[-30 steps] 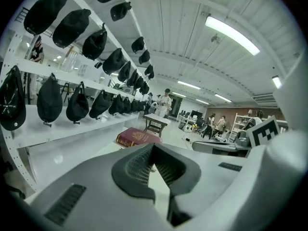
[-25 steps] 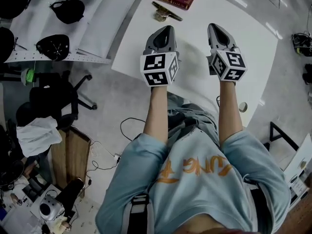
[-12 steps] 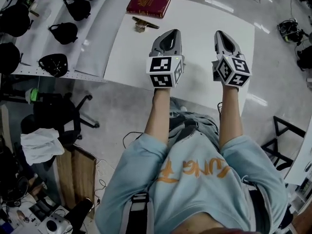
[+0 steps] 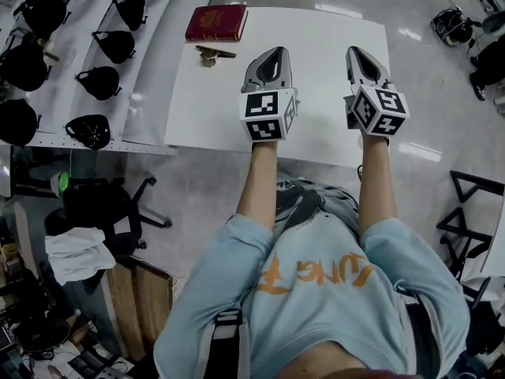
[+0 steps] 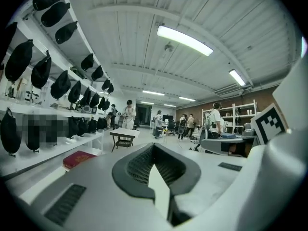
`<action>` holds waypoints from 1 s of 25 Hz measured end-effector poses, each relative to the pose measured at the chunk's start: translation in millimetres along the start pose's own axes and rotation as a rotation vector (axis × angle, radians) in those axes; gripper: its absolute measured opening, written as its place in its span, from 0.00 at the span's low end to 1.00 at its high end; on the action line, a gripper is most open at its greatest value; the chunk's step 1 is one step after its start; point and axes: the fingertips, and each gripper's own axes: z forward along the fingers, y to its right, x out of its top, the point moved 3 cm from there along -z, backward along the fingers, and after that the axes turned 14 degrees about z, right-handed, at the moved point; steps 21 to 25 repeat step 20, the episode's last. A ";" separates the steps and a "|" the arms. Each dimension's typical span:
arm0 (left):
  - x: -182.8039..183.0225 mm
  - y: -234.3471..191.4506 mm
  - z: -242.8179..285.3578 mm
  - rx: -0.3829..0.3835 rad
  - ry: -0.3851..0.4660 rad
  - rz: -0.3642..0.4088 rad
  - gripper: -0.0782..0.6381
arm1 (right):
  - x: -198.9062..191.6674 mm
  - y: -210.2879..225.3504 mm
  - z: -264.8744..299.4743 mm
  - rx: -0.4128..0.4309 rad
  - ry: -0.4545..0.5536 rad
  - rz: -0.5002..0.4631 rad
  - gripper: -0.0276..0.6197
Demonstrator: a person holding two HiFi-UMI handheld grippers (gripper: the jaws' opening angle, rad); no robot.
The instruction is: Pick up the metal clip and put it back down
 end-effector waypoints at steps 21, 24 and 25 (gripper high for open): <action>-6.4 4.3 -18.5 0.048 -0.021 0.008 0.14 | 3.9 -6.4 -11.3 0.034 0.006 -0.031 0.10; -6.4 4.3 -18.5 0.048 -0.021 0.008 0.14 | 3.9 -6.4 -11.3 0.034 0.006 -0.031 0.10; -6.4 4.3 -18.5 0.048 -0.021 0.008 0.14 | 3.9 -6.4 -11.3 0.034 0.006 -0.031 0.10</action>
